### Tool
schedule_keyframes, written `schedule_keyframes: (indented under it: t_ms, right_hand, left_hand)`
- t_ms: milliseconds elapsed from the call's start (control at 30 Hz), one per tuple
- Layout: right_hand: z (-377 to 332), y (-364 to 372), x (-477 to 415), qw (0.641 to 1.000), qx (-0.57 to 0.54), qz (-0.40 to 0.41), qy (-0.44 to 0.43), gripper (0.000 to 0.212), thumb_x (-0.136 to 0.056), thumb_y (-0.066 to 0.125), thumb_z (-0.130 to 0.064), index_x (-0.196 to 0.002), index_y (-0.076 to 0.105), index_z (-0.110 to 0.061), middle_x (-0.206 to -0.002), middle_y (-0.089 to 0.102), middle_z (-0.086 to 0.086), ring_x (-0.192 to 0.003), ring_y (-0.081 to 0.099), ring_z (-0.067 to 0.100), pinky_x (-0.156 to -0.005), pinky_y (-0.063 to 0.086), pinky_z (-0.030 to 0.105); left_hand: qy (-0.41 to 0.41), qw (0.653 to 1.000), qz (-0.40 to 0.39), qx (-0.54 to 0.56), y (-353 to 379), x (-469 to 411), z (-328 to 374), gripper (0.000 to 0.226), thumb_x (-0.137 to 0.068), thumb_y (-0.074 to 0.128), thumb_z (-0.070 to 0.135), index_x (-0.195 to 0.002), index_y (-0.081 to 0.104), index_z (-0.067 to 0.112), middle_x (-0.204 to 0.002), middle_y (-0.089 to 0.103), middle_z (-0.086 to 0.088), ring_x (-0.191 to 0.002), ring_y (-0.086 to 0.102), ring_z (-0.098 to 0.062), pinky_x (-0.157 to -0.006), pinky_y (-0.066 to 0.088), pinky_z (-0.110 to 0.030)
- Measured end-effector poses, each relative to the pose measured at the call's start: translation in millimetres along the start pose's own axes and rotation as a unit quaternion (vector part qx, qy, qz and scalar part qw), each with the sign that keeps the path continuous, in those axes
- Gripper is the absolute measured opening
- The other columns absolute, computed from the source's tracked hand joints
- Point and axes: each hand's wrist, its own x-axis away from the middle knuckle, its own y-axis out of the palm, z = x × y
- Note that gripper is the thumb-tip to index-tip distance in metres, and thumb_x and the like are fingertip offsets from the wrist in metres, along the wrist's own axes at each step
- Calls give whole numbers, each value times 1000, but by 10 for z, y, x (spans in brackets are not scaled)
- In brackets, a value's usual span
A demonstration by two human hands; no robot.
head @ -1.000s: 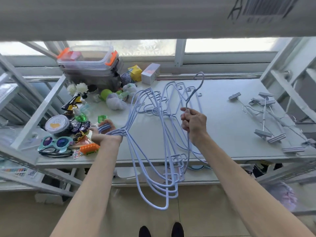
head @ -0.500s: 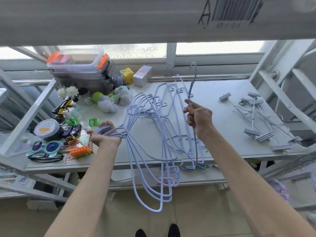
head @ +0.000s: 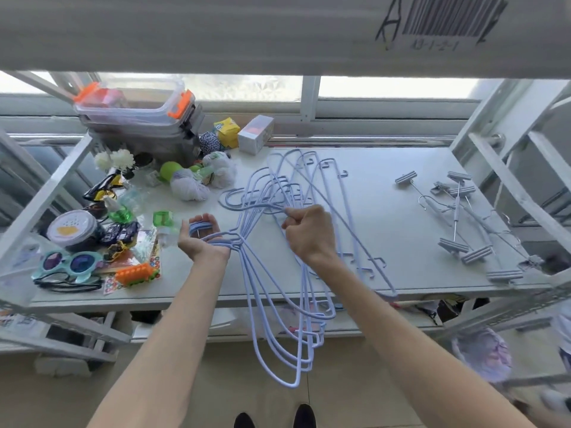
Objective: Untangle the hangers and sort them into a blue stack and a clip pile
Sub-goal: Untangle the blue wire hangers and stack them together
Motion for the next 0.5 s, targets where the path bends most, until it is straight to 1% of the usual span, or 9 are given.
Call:
schedule_keyframes:
  t_ms: [33, 100, 200, 233, 300, 333, 400, 433, 500]
  right_hand:
    - [0, 86, 58, 999, 30, -14, -5, 39, -77, 51, -10, -107, 74, -20, -93, 75, 6, -94, 69, 23, -79, 57, 35]
    - [18, 251, 149, 996, 75, -38, -15, 40, -76, 50, -5, -107, 73, -16, -92, 73, 6, -93, 67, 27, -73, 56, 35]
    - [75, 472, 216, 993, 90, -75, -16, 40, -76, 49, 1, -108, 70, -10, -88, 71, 10, -88, 65, 32, -69, 55, 39]
    - [108, 545, 223, 991, 98, -90, -28, 39, -78, 48, 2, -110, 68, -9, -89, 69, 13, -88, 64, 33, -66, 53, 38]
    - [179, 665, 237, 981, 134, -121, -65, 36, -87, 44, 0, -117, 62, -8, -98, 61, 17, -90, 60, 34, -64, 45, 33]
    - [211, 703, 248, 977, 145, -136, -80, 37, -90, 42, -2, -124, 57, -9, -104, 55, 16, -91, 58, 34, -68, 44, 33]
    - [260, 744, 249, 969, 167, -157, -95, 43, -92, 41, -6, -134, 47, -12, -111, 45, 13, -97, 53, 32, -80, 45, 35]
    - [273, 748, 238, 964, 189, -158, -102, 47, -92, 41, -8, -138, 43, -13, -114, 42, 12, -102, 50, 31, -87, 41, 37]
    - [280, 750, 208, 953, 227, -171, -108, 51, -95, 44, -19, -145, 34, -18, -119, 38, 12, -110, 43, 30, -95, 33, 40]
  left_hand:
    - [-1, 1000, -2, 4, -21, -19, -17, 27, -93, 58, 21, -71, 56, 6, -64, 58, -6, -57, 59, -20, -64, 57, -28]
    - [4, 1000, 0, 1, -64, -59, -44, 26, -91, 62, 24, -72, 57, 7, -69, 59, -5, -62, 61, -20, -70, 58, -29]
    - [22, 999, 6, -32, -121, -107, -60, 32, -90, 63, 37, -74, 58, 10, -74, 62, -2, -69, 64, -19, -77, 57, -29]
    - [23, 999, 7, -39, -134, -126, -61, 36, -90, 62, 43, -74, 58, 11, -73, 63, -1, -70, 64, -18, -77, 57, -29]
    - [21, 999, 10, -41, -140, -148, -67, 41, -88, 61, 52, -76, 59, 13, -74, 65, 0, -69, 66, -17, -73, 57, -28]
    - [21, 999, 12, -41, -137, -158, -68, 42, -86, 62, 54, -75, 60, 13, -75, 65, 0, -69, 65, -16, -71, 56, -27]
    - [26, 998, 22, -56, -135, -186, -70, 45, -83, 63, 58, -73, 61, 15, -77, 64, 1, -69, 63, -15, -68, 53, -26]
    - [25, 997, 31, -68, -133, -189, -73, 46, -81, 65, 60, -74, 61, 15, -78, 64, 1, -70, 62, -15, -66, 51, -25]
    - [21, 995, 51, -86, -129, -175, -82, 46, -77, 68, 61, -80, 60, 16, -82, 61, 0, -71, 60, -15, -64, 50, -23]
